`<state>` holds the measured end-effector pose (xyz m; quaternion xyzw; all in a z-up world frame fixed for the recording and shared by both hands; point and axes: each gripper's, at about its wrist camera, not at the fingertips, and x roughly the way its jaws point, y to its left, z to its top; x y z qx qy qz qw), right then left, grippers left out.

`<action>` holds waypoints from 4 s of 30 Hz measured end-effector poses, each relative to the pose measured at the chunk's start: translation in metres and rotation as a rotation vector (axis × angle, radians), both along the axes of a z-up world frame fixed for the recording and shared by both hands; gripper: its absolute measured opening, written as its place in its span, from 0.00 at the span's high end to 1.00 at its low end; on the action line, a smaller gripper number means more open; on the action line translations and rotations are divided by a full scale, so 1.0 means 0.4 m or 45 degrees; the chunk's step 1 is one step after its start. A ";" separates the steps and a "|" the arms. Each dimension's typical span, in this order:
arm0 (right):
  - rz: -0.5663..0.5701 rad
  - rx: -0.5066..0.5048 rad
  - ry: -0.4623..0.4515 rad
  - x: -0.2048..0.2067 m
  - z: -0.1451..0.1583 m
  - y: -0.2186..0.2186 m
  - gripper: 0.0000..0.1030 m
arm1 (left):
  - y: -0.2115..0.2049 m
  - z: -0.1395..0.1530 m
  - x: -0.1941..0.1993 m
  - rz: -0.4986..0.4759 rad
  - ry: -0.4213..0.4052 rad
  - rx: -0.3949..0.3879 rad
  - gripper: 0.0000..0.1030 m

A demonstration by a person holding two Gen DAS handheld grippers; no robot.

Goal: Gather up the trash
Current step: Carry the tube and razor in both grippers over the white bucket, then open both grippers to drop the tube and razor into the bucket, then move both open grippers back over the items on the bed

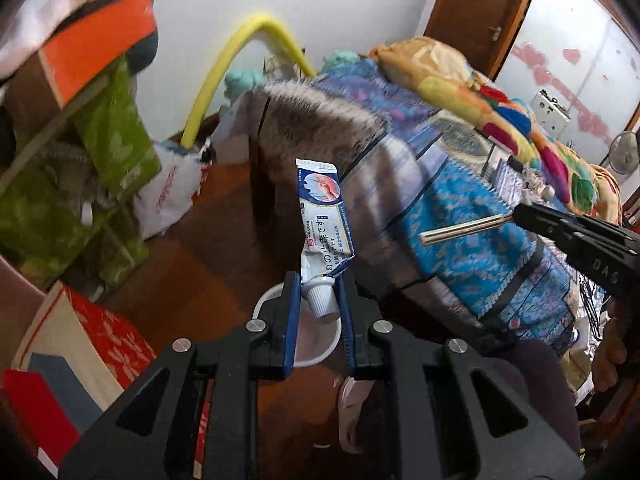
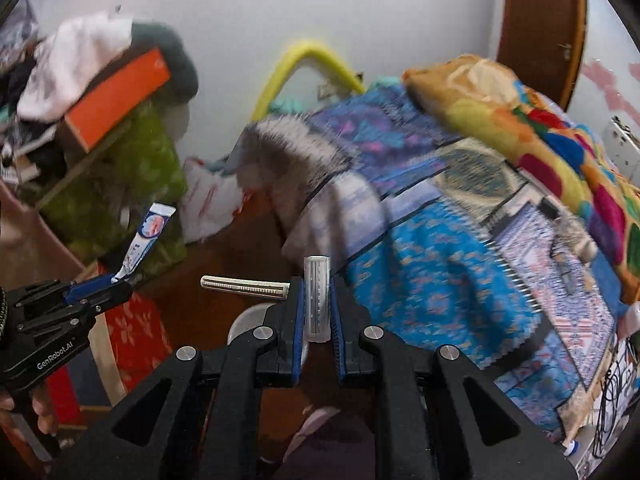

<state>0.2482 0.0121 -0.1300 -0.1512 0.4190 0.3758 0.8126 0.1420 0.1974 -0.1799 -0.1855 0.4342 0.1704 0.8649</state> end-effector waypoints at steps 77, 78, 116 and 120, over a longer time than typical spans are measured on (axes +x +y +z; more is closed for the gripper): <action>-0.092 0.229 -0.093 0.112 0.164 -0.289 0.59 | -0.339 0.225 0.242 -0.182 -0.215 0.098 0.67; -0.121 0.231 -0.109 0.123 0.170 -0.321 0.59 | -0.359 0.226 0.256 -0.200 -0.221 0.097 0.64; -0.588 0.066 0.164 0.645 -0.139 -0.810 0.59 | -0.804 -0.182 1.012 -0.779 0.079 0.020 0.62; -0.592 0.048 0.181 0.703 -0.176 -0.796 0.59 | -0.800 -0.216 1.047 -0.785 0.080 0.032 0.62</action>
